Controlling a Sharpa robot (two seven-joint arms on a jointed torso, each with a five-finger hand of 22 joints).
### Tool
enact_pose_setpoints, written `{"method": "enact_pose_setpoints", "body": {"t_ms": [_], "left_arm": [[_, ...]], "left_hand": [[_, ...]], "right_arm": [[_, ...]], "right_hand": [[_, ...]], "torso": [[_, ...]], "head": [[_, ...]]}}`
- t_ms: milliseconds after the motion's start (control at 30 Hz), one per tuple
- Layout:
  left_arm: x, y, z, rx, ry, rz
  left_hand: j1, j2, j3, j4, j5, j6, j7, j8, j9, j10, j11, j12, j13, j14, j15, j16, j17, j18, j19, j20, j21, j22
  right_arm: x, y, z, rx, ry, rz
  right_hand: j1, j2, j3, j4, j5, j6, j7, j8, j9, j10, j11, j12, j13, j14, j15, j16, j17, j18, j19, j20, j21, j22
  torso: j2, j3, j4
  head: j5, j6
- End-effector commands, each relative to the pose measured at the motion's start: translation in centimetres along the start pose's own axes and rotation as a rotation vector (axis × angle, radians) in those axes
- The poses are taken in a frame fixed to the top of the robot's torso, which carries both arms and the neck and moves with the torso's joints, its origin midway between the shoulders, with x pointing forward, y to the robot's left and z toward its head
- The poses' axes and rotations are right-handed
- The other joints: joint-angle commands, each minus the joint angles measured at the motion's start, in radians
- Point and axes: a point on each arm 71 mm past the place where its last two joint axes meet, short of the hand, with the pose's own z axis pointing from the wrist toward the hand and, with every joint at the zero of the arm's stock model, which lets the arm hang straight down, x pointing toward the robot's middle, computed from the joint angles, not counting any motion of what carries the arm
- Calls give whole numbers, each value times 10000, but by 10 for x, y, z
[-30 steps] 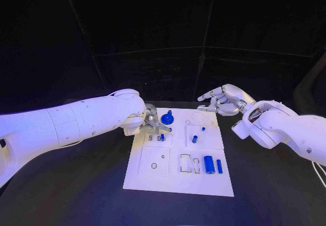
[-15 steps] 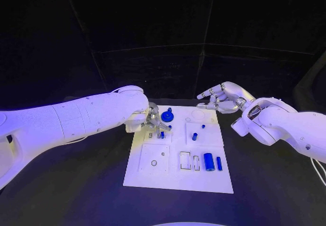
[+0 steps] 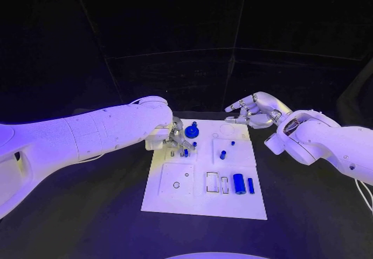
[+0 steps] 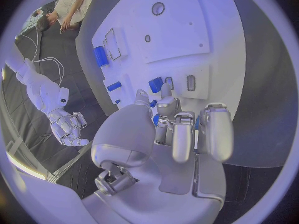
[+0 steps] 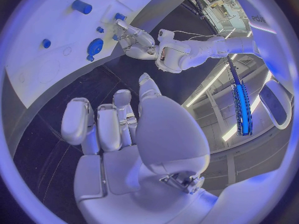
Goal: Assemble the parts on the task board
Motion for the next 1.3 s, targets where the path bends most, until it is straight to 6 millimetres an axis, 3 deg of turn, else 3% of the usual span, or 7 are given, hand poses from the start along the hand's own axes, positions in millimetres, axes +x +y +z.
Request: {"method": "enact_pose_setpoints", "body": {"t_ms": [33,467,800,1000,1167,1300], "left_arm": [[2,-1,1,-114,204,241],[3,-3,2,-124,174,217],[4,-4,2,-72,247,278],[3,-5,3,-14,158,215],[3,-5,2,135,13,102],[3,-4,1,278,-97,4]], "left_hand": [[106,-15,24,-58,4,-92,2,52,15,-40,36,36,21,1072,-1,32,2632,-125,72,16,22,13],[307,118,163,-202,11,-140,-13,187,173,-3,23,99,89,1072,-7,32,2632,-125,67,18,36,42],[872,224,600,-729,13,-284,-25,356,421,-10,8,97,102,1072,-21,32,2632,-127,56,6,52,88],[1534,399,1163,-1282,16,-389,-93,383,517,-33,-54,58,92,1072,-70,32,2632,-124,47,-27,50,101],[2452,656,2143,-2014,42,-542,-162,260,507,-123,-134,-84,34,1072,-166,32,2632,-109,22,-121,15,64],[2668,529,3251,-2520,192,-612,-135,186,523,-124,-102,-241,-54,1072,-157,32,2632,-104,-6,-125,-32,14]], "right_arm": [[0,2,1,-61,55,45],[1,2,2,-78,40,45],[1,2,2,-84,54,50],[2,2,3,-92,67,53],[2,2,3,-95,94,57],[2,2,3,-96,97,56]], "right_hand": [[63,95,-66,-19,89,26,-30,50,13,-68,-15,-66,-25,239,-52,-42,-17,155,-104,-5,-45,-22],[73,103,-69,-25,101,24,-31,50,13,-73,-15,-75,-37,240,-53,-44,-15,157,-107,-6,-51,-30],[102,129,-73,-41,132,21,-31,51,12,-85,-18,-99,-68,237,-55,-71,-44,162,-122,-9,-73,-60],[123,144,-74,-52,146,21,-33,53,12,-82,-20,-96,-70,238,-57,-74,-43,164,-124,-11,-80,-67],[135,151,-75,-60,155,21,-34,54,12,-80,-21,-95,-72,238,-58,-80,-49,164,-125,-12,-84,-72],[150,159,-76,-69,170,20,-35,55,12,-89,-22,-113,-94,237,-59,-90,-58,167,-133,-13,-94,-87]], "torso": [[6,-2,2],[0,4,7],[5,4,2],[2,3,7],[3,3,4],[0,2,13]], "head": [[11,-26],[-7,-79],[1,-95],[-3,-119],[0,-134],[-14,-140]]}}
